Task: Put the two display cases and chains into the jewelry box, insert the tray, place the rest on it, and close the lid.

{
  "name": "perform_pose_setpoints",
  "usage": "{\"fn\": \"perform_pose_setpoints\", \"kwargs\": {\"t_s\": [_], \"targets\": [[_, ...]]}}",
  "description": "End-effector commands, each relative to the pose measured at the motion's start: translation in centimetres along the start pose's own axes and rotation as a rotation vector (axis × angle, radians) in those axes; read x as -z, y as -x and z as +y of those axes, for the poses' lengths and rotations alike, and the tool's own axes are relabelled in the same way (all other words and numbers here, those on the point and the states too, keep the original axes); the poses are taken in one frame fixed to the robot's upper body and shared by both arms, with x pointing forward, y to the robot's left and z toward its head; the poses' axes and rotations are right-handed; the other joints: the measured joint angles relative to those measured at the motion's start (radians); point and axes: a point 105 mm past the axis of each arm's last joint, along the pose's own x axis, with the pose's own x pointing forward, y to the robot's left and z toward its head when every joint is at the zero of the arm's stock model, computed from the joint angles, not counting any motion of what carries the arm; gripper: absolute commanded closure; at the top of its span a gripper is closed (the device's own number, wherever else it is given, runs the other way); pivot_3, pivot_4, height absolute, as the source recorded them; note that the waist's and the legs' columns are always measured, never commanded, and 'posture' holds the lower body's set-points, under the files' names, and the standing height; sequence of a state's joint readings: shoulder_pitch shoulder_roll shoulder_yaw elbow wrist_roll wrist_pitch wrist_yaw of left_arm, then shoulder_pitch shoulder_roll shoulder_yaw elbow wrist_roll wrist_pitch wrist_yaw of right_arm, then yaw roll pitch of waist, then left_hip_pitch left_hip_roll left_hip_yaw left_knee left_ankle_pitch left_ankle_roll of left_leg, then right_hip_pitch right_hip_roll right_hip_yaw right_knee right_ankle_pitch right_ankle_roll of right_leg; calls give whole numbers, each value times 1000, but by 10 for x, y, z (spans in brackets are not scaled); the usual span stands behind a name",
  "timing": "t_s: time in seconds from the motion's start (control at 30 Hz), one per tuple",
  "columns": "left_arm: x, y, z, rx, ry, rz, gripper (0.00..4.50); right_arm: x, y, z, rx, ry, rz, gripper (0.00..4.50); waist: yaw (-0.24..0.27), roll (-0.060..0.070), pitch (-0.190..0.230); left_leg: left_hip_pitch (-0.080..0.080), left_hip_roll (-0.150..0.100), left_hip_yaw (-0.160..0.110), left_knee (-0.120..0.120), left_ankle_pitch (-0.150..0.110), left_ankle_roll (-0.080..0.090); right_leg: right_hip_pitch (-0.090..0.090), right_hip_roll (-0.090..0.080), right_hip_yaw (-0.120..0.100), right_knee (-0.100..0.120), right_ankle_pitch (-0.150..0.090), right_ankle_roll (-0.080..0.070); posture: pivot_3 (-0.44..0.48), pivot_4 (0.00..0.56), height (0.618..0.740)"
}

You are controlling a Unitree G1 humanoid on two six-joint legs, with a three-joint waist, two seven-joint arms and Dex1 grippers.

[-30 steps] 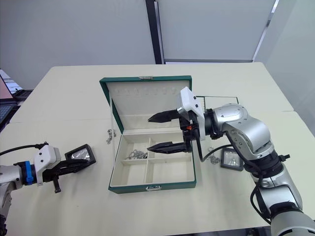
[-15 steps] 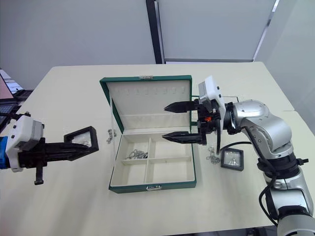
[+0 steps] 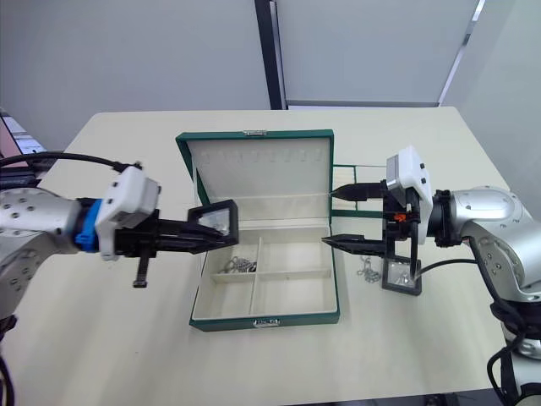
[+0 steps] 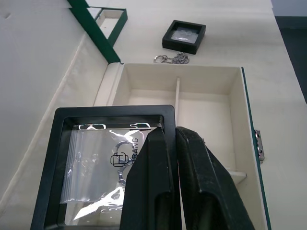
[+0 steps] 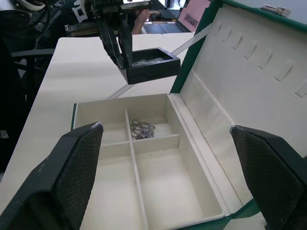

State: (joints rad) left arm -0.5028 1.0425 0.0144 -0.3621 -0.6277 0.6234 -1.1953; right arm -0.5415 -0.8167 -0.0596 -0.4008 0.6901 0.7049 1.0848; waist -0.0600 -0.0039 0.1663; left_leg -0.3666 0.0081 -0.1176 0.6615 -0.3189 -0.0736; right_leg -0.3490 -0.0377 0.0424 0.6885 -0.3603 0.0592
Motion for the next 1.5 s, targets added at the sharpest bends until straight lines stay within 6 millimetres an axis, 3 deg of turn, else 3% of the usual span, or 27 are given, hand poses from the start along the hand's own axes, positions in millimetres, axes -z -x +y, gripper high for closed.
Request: {"fn": "perform_pose_setpoints", "kwargs": {"t_s": [0.03, 0.23, 0.8, 1.3, 1.5], "targets": [[5, -19, 6, 30, -48, 43, 4484, -3, 5, 3, 52, 49, 12, 0, 2, 0, 0, 0, 0, 0, 0, 0, 0, 0, 0, 0, 0, 0, 0, 0, 150, 740], [9, -53, 5, 89, -85, 61, 4484, 3, 7, 5, 108, 41, 27, 0, 6, -1, 0, 0, 1, 4, 1, 0, 0, 1, 0, 1, -3, 0, 0, 0, 150, 740], [13, -109, 6, 78, -66, 40, 4484, 22, 19, 10, 183, -4, 93, 0, 20, -1, 0, 0, 1, 4, 2, 0, 0, 6, 0, 1, -7, 0, 0, 0, 150, 740], [28, -125, -10, 125, -43, 52, 4484, 21, 19, 16, 182, -24, 84, 0, 29, -1, 0, 1, 1, 5, 3, 0, 0, 8, 0, 1, -8, 0, 0, 0, 150, 740], [25, -128, -15, 146, -36, 42, 4484, 21, 21, 18, 187, -29, 87, 0, 30, -1, 0, 1, 1, 5, 3, 0, 0, 9, 0, 1, -8, 0, 0, 0, 150, 740]]}}
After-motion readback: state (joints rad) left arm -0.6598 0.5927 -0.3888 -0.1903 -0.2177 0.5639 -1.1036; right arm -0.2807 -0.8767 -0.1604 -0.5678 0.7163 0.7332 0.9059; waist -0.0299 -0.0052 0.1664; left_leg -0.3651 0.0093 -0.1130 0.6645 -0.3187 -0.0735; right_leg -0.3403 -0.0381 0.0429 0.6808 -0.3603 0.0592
